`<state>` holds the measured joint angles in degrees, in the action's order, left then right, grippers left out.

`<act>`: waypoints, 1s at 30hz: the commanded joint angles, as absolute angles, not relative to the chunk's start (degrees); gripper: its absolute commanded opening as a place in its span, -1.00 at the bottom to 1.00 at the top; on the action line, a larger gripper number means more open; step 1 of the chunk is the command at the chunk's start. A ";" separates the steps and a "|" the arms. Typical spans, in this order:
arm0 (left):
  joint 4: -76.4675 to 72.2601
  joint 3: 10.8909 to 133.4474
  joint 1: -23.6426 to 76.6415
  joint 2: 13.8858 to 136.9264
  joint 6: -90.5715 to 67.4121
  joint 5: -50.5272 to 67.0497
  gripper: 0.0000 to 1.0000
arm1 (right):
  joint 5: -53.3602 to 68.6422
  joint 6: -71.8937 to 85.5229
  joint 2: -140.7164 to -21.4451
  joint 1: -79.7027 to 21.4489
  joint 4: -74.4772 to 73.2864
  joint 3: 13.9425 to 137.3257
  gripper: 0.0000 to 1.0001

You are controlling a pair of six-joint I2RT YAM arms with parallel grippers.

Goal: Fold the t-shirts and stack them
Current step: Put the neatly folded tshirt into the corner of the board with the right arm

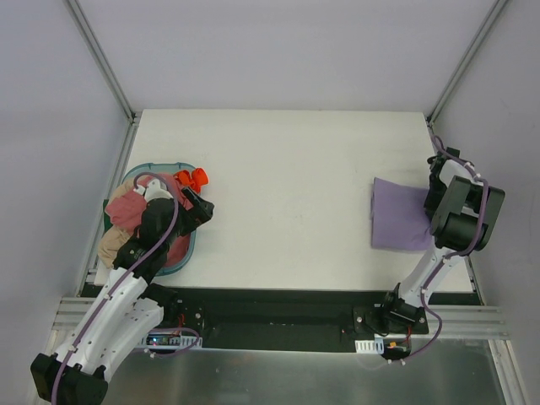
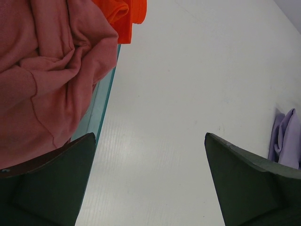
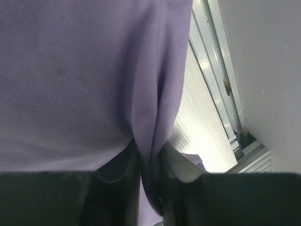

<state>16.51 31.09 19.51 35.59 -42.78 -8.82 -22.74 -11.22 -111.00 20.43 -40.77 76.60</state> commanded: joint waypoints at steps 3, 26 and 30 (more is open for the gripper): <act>14.15 31.11 19.69 35.77 -43.24 -10.63 0.98 | -29.79 -9.94 -110.66 20.57 -41.83 79.36 -0.09; 14.50 34.45 19.69 39.90 -42.10 -0.10 0.98 | -3.89 -4.30 -64.71 0.10 -32.45 60.22 0.91; 16.17 35.33 19.69 41.04 -41.23 4.30 0.98 | 9.64 -5.80 -54.60 -6.93 -28.05 53.37 0.91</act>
<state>15.77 32.27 19.51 40.53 -42.65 -1.32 -6.57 -4.21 -62.63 -3.16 -35.77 57.91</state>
